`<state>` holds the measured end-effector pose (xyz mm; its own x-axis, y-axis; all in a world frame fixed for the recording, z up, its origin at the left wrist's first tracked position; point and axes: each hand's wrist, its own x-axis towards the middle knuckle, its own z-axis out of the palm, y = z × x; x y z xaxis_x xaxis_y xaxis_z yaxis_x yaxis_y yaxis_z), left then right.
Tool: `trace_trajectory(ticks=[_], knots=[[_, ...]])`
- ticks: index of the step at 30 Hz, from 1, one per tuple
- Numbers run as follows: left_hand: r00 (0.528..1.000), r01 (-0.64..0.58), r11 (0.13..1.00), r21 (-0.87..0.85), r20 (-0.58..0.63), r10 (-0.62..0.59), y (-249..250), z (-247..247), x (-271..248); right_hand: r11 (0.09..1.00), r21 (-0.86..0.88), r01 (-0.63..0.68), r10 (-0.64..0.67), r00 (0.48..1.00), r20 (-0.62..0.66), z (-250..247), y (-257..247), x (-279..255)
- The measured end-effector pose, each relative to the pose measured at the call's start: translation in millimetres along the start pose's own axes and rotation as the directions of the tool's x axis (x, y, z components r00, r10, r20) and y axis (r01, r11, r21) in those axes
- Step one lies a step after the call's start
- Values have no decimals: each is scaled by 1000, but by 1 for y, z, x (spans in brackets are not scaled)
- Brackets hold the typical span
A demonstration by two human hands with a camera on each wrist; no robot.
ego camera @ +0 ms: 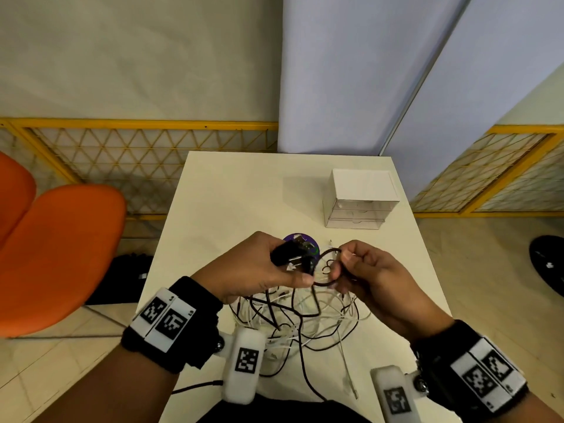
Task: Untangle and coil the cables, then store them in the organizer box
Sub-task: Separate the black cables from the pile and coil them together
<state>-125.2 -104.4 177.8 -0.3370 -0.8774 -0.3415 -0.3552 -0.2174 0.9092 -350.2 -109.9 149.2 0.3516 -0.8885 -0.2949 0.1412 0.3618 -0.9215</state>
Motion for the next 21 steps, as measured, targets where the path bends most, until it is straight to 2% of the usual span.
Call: trace_trajectory(ticks=[3, 6, 8, 10, 12, 14, 17, 19, 21], knots=[[981, 31, 999, -42, -188, -38, -4, 3, 3, 998, 47, -31, 35, 996, -83, -12, 3, 2], [959, 55, 967, -251, -257, -121, -10, -4, 6, 988, 139, -61, 81, 986, -149, -25, 2, 1], [929, 41, 919, -392, -323, -179, -12, -11, 8, 988, 130, -89, 114, 973, -201, -39, 3, 1], [897, 7, 864, -503, -378, -228, -15, -24, 7, 989, 9, -149, 143, 935, -324, -62, 6, 1], [882, -25, 817, -577, -397, -253, -19, -38, 4, 938, -250, -242, 94, 868, -487, -91, 15, -3], [890, -31, 801, -597, -381, -250, -22, -49, 0, 784, -496, -373, 38, 826, -562, -123, 30, -11], [909, 5, 819, -574, -338, -243, -22, -51, -4, 500, -703, -505, 143, 849, -508, -162, 58, -24], [922, 43, 851, -523, -307, -235, -20, -46, -4, 295, -816, -497, 260, 864, -432, -170, 72, -29], [944, 82, 892, -445, -251, -212, -18, -39, -3, 115, -909, -400, 305, 885, -351, -161, 77, -28]])
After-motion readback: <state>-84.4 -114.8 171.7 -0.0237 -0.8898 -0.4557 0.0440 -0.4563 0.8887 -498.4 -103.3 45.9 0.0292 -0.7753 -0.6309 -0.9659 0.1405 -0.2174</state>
